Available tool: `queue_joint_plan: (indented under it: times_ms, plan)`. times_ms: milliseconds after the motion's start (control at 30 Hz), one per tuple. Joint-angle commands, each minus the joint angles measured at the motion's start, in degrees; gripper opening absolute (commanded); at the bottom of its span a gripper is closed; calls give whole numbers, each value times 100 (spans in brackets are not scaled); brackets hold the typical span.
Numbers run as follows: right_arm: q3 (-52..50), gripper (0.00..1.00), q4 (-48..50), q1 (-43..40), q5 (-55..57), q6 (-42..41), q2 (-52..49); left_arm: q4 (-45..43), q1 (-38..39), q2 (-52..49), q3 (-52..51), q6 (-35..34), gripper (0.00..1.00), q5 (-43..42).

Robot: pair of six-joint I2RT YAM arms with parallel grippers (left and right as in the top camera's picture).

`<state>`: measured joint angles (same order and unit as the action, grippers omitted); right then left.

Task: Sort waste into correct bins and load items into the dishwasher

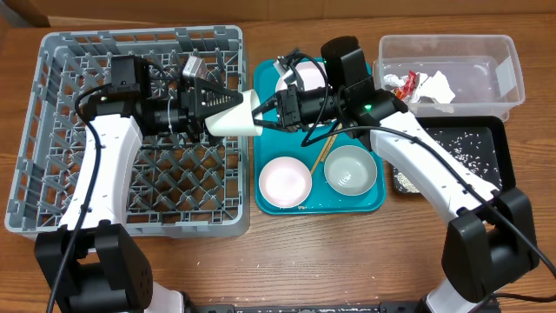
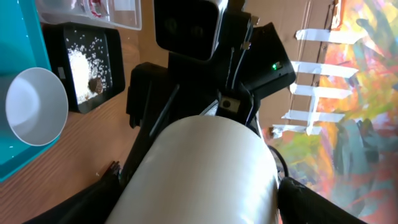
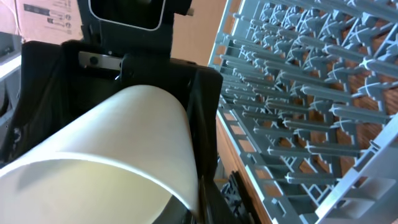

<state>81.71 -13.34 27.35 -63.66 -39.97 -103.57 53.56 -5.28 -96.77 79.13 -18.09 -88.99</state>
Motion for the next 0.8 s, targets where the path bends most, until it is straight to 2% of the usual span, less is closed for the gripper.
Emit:
queue_joint_plan:
  times_ms: [0,200,233,267,367,467,633,700,733,767]
  plan:
    - [-33,4,-24,120,-203,144,-17,-26,81,48,74,26,73,-157]
    - [-33,5,-24,79,-203,166,-17,-26,81,48,74,28,43,-157]
    - [-33,13,-22,59,-203,164,-17,-26,81,48,74,28,40,-157]
    - [-33,31,-24,22,-203,166,-17,-26,81,48,74,28,37,-157]
    - [-33,56,-22,-146,-203,168,-17,-26,79,48,74,26,24,-157]
    - [-33,70,-35,-483,-205,188,-17,-33,48,81,87,31,22,-17]
    - [-33,80,-267,-1191,-210,326,-17,-28,-33,282,254,28,22,957]
    - [-33,84,-656,-1486,-199,640,-17,31,-37,514,483,20,22,1902]
    - [-33,86,-1036,-1657,-197,885,-17,247,-33,704,741,9,23,2745]
    - [-33,86,-1231,-1718,-192,1040,-17,387,-28,793,885,9,23,3191]
